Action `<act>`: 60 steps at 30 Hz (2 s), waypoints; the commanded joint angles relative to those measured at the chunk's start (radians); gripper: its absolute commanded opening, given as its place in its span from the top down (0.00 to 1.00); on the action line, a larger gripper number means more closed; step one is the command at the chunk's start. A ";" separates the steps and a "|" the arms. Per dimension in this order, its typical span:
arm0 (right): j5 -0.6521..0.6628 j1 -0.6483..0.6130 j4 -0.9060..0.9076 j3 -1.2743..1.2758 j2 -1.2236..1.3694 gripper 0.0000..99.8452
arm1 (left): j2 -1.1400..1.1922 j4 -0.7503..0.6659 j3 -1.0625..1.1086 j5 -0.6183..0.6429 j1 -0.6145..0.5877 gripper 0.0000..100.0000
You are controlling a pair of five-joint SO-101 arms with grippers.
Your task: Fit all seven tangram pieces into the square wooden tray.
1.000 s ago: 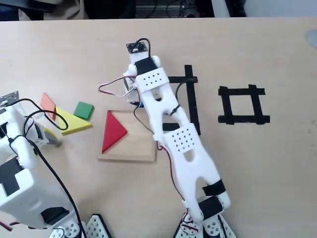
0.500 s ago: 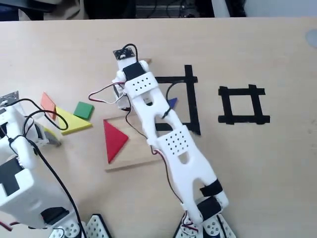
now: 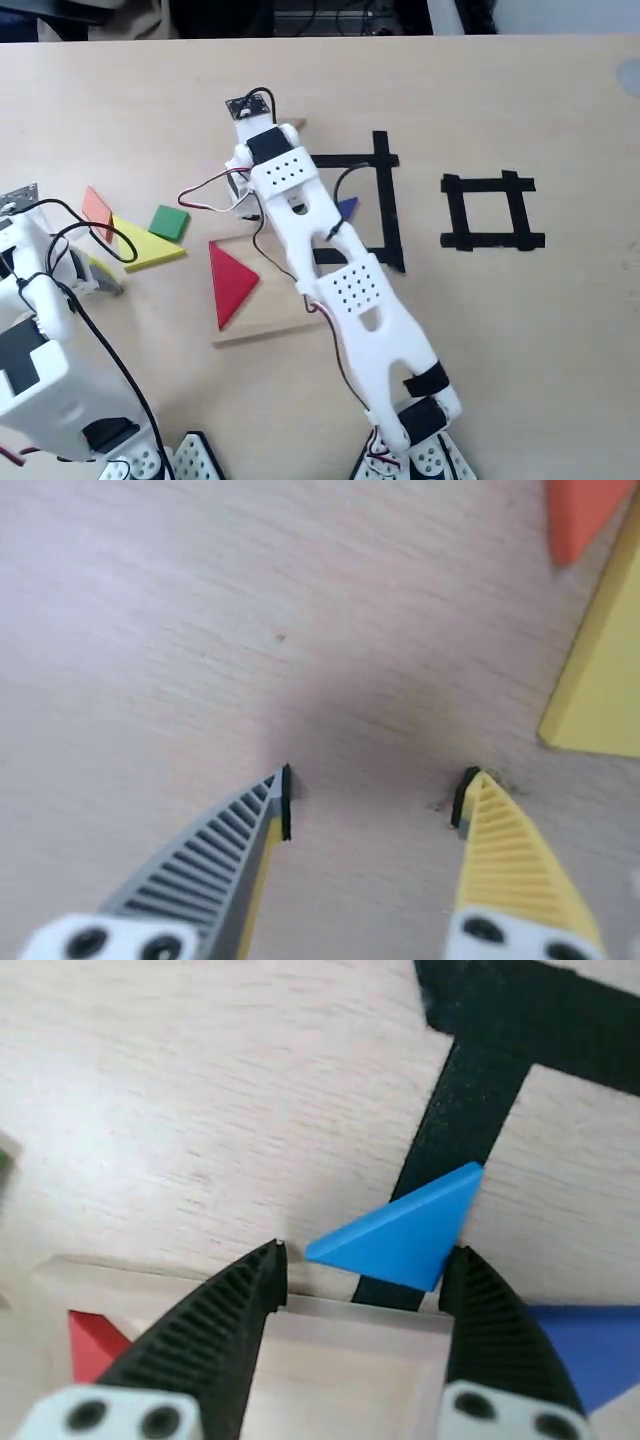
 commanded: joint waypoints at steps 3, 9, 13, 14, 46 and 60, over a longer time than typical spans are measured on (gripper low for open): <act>-0.003 0.043 -0.074 -0.012 -0.008 0.75 | -0.018 -0.003 0.005 0.012 0.008 0.72; 0.117 0.002 -0.129 -0.012 -0.010 0.75 | -0.018 -0.003 0.005 0.012 0.008 0.72; 0.163 -0.021 -0.087 -0.012 -0.010 0.75 | -0.017 -0.003 0.005 0.012 0.008 0.72; 0.193 -0.028 -0.078 -0.012 -0.010 0.75 | -0.017 -0.003 0.005 0.012 0.008 0.72; -0.035 -0.064 0.089 -0.160 -0.002 0.75 | -0.012 -0.003 0.004 0.012 -0.005 0.72; -0.043 -0.057 0.044 -0.188 0.088 0.75 | -0.011 -0.003 0.002 0.012 -0.012 0.72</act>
